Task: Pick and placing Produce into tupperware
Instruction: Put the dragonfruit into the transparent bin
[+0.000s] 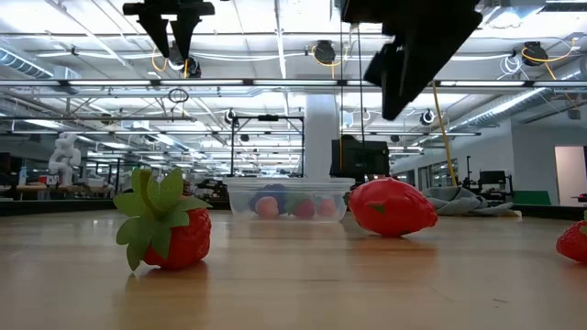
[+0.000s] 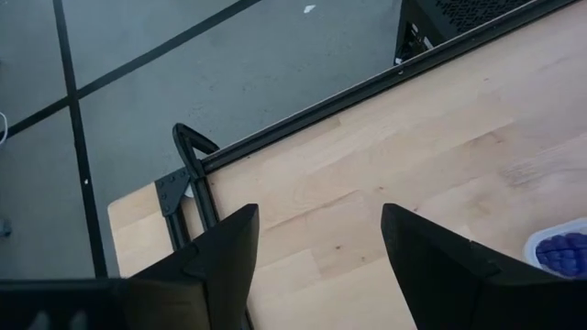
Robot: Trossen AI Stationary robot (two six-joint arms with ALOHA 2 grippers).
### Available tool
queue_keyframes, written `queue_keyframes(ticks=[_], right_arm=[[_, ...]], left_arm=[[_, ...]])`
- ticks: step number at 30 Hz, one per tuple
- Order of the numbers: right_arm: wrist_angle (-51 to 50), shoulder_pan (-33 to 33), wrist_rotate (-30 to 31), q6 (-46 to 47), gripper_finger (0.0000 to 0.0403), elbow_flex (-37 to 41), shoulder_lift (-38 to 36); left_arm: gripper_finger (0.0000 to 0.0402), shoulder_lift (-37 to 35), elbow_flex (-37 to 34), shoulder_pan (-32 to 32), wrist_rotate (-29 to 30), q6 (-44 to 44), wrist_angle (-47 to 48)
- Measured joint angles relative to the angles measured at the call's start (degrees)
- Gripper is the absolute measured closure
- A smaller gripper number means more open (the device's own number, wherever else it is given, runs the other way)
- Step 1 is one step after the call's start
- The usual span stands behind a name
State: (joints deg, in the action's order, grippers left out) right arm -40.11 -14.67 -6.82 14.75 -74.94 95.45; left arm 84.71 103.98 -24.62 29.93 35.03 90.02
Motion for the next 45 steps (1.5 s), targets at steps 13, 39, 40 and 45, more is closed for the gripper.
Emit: queue_keyframes(ticks=[13,39,40,45], right_arm=[[1.90,4.49,-11.32,2.72,0.0234,0.04,2.85],[9.97,4.92,-11.32,8.83,0.0232,0.04,2.83],[9.88,5.03,-11.24,8.70,0.0231,0.04,2.83],[9.73,4.89,-11.34,7.32,0.0210,0.04,2.83]], left_arm=[[0.0165,0.00,0.00,1.30,0.02,-0.27,0.00],[0.0165,0.00,0.00,4.14,0.09,-0.26,0.00],[0.0165,0.00,0.02,4.16,0.09,-0.26,0.00],[0.0165,0.00,0.02,4.16,0.09,-0.26,0.00]])
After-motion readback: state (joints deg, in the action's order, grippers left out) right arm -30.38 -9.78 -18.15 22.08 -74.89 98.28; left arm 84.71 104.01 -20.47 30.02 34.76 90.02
